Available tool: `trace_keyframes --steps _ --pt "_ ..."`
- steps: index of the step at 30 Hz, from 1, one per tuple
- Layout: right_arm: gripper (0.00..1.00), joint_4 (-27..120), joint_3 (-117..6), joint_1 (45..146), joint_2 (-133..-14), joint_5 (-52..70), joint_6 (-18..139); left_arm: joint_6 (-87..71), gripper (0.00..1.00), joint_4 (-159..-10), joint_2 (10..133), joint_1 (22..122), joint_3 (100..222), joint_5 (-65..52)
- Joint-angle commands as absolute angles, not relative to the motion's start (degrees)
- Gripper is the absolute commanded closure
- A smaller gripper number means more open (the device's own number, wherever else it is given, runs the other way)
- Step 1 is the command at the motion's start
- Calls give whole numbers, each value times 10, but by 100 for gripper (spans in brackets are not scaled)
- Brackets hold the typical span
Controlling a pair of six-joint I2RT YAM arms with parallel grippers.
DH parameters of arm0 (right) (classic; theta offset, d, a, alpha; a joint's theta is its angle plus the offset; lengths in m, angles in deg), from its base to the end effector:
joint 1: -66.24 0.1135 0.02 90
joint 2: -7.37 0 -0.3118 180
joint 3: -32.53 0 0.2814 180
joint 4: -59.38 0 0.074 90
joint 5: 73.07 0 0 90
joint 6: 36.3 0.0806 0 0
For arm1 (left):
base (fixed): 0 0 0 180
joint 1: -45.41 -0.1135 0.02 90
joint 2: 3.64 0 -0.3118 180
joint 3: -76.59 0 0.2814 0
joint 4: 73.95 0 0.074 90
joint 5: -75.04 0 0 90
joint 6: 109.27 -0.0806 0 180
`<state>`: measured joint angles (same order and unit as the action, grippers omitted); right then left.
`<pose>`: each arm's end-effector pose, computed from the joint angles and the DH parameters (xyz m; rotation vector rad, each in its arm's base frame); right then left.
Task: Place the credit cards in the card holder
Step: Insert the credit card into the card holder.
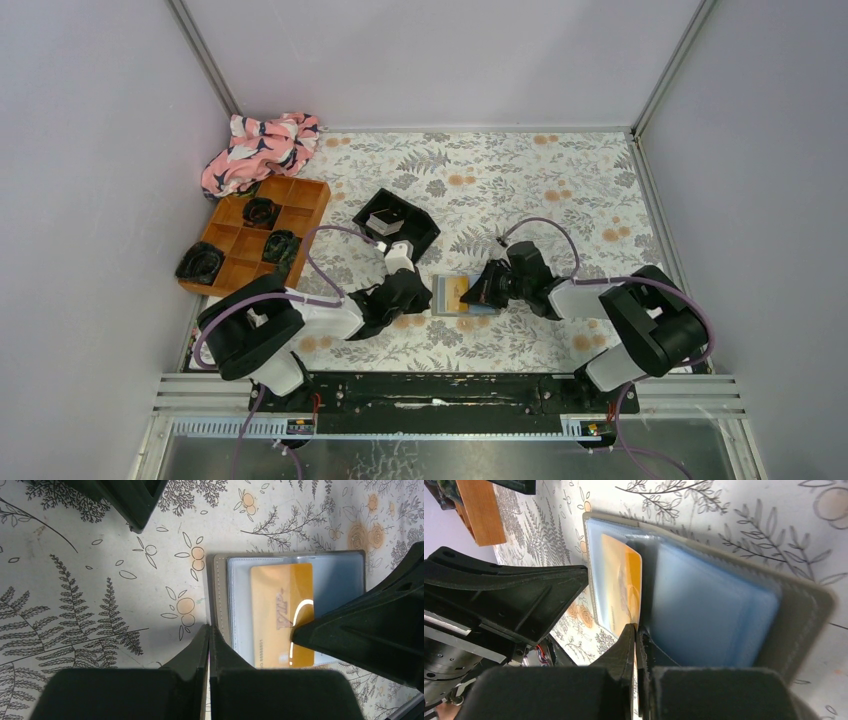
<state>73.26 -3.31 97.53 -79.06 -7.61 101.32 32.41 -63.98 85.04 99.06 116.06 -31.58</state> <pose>0.2367 0.1830 0.1192 0.0822 2.4315 1.1773 0.2046 -0.2391 0.1165 -0.1200 2.3059 -0.6648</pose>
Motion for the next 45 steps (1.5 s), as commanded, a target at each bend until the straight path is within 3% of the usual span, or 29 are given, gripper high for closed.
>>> trace_keyframes --steps 1,5,6,7,8,14,37,39,45 --pt "100 680 -53 1002 -811 -58 989 316 100 -664 872 1006 1157 -293" --pt "100 634 -72 1011 -800 -34 956 317 100 -664 867 1006 1153 -295" --pt "93 624 -75 1013 -795 -27 948 317 100 -665 865 1005 1152 -297" --pt "76 612 -78 1013 -788 -20 936 317 100 -666 862 1005 1151 -298" --pt "68 600 -81 1013 -780 -13 928 317 100 -667 860 1006 1149 -299" --pt "61 547 -94 1012 -739 25 894 318 100 -668 855 1006 1148 -300" --pt "68 551 -81 1012 -656 63 873 321 100 -663 852 1006 1144 -296" --pt "71 547 -79 1012 -653 77 871 321 100 -662 852 1005 1144 -295" --pt "95 518 -89 1012 -659 115 852 325 100 -651 853 1006 1138 -289"
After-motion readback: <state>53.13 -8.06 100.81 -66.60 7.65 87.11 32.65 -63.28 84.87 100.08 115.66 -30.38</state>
